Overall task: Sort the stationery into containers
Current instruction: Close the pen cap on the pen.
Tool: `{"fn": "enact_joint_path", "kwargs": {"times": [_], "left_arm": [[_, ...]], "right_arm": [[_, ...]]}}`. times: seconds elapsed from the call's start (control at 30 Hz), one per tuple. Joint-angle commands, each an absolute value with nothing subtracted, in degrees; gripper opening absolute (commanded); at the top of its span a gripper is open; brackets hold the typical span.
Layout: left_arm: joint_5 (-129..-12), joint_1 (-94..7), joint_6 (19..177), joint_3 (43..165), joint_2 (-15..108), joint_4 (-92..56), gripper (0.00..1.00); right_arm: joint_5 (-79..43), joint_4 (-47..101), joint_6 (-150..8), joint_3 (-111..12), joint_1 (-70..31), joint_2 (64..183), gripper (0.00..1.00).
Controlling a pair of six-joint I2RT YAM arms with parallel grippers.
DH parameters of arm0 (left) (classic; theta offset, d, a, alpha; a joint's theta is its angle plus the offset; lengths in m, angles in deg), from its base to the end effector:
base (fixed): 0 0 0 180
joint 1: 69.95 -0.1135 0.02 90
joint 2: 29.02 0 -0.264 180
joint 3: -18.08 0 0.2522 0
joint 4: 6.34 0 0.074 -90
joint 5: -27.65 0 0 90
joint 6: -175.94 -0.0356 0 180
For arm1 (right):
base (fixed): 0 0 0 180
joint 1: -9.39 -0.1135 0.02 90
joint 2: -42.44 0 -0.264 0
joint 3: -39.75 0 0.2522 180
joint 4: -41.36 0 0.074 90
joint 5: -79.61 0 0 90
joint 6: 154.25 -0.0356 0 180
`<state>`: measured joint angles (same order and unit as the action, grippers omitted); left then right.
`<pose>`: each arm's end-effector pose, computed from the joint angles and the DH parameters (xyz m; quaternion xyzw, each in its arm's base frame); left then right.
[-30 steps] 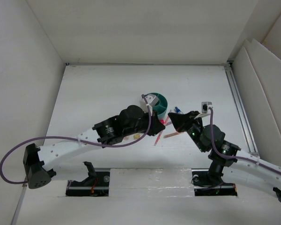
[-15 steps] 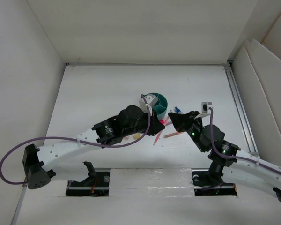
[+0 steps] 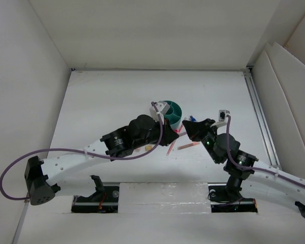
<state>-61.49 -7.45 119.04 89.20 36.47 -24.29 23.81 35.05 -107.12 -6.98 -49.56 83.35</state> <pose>0.1245 -0.2379 0.3551 0.1931 0.7546 -0.4607 0.4256 0.1073 0.1395 0.3111 0.1101 0.7010 0.3907 0.5864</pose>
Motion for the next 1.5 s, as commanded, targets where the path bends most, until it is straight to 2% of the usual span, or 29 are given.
{"fn": "enact_joint_path", "kwargs": {"times": [0.0,0.6,0.67,0.77,0.9,0.97,1.47], "left_arm": [[-59.54,-7.64,119.96,89.06,35.23,-14.74,0.0],[-58.93,-7.64,118.81,86.87,36.46,-11.31,0.0],[-58.93,-7.64,118.29,86.25,36.46,-9.91,0.0],[-58.93,-7.64,118.29,85.72,35.93,-9.38,0.0],[-58.93,-7.64,117.24,85.11,35.41,-7.63,0.0],[-58.93,-7.64,117.23,85.1,34.88,-7.01,0.0],[-60.5,-7.64,115.39,83.17,32.5,-5.25,0.0]], "right_arm": [[25.3,31.38,-108.89,-8.64,-50.02,84.37,0.0],[21.79,30.86,-108.37,-9.87,-50.02,84.19,0.0],[21.78,30.86,-108.37,-9.87,-50.02,84.19,0.04],[20.21,30.86,-107.85,-10.4,-50.02,83.66,0.04],[19.67,30.86,-107.84,-10.4,-50.02,83.05,0.04],[19.15,30.86,-107.23,-10.4,-50.02,83.05,0.0],[18.35,30.86,-100.9,-9.17,-50.02,81.99,0.0]]}}
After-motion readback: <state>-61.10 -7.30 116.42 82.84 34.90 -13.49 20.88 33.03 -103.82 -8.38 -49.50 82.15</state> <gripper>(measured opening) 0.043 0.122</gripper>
